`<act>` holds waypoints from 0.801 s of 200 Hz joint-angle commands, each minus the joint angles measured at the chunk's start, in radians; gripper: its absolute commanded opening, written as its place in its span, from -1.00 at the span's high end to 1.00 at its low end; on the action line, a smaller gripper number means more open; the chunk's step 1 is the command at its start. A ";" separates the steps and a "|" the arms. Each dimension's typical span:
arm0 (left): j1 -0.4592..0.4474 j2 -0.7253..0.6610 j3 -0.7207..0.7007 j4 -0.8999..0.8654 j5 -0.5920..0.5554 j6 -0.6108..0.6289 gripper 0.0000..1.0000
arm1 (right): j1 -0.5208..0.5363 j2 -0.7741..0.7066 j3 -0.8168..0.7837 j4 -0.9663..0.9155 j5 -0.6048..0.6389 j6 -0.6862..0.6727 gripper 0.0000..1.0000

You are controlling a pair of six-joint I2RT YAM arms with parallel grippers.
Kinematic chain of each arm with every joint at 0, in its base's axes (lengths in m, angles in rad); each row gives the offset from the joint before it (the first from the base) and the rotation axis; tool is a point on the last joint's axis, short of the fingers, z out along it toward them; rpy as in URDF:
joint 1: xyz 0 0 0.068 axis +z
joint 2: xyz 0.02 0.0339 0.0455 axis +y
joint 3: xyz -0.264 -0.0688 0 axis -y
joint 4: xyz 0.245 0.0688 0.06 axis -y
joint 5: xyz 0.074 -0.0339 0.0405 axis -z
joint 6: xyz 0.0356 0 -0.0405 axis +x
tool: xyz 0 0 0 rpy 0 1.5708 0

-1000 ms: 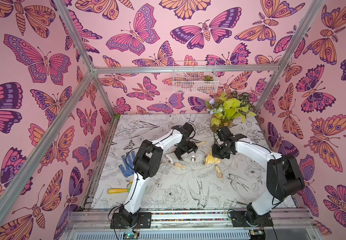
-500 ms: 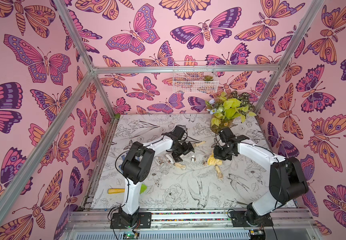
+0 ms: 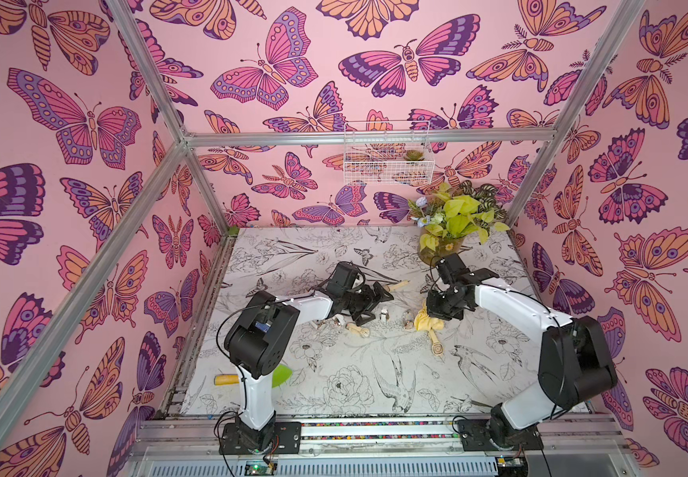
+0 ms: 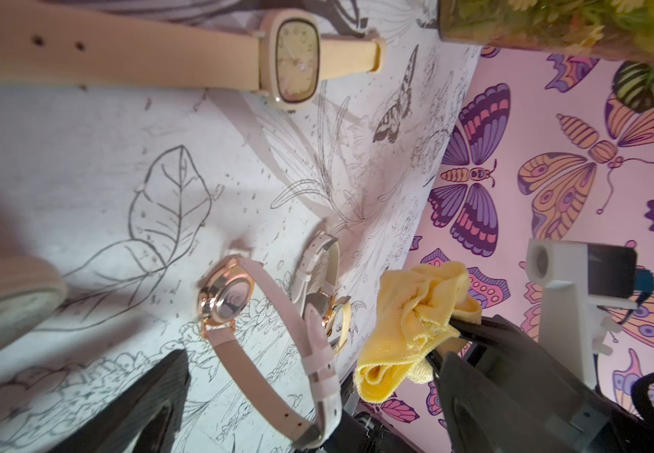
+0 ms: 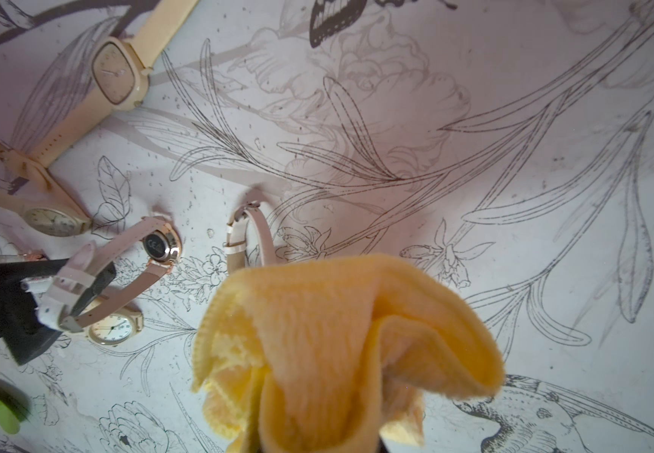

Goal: Wipe the watch dial
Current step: Pick up the watch at the center of the board.

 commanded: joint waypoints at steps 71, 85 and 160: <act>0.032 -0.016 -0.046 0.123 0.111 0.167 -0.99 | -0.006 -0.043 0.003 -0.058 0.003 -0.030 1.00; 0.031 -0.004 -0.050 0.131 0.110 0.149 -0.91 | -0.006 -0.043 0.003 -0.063 0.007 -0.034 1.00; 0.015 0.068 -0.031 0.208 0.150 0.094 -0.51 | -0.006 -0.035 0.007 -0.058 -0.002 -0.028 1.00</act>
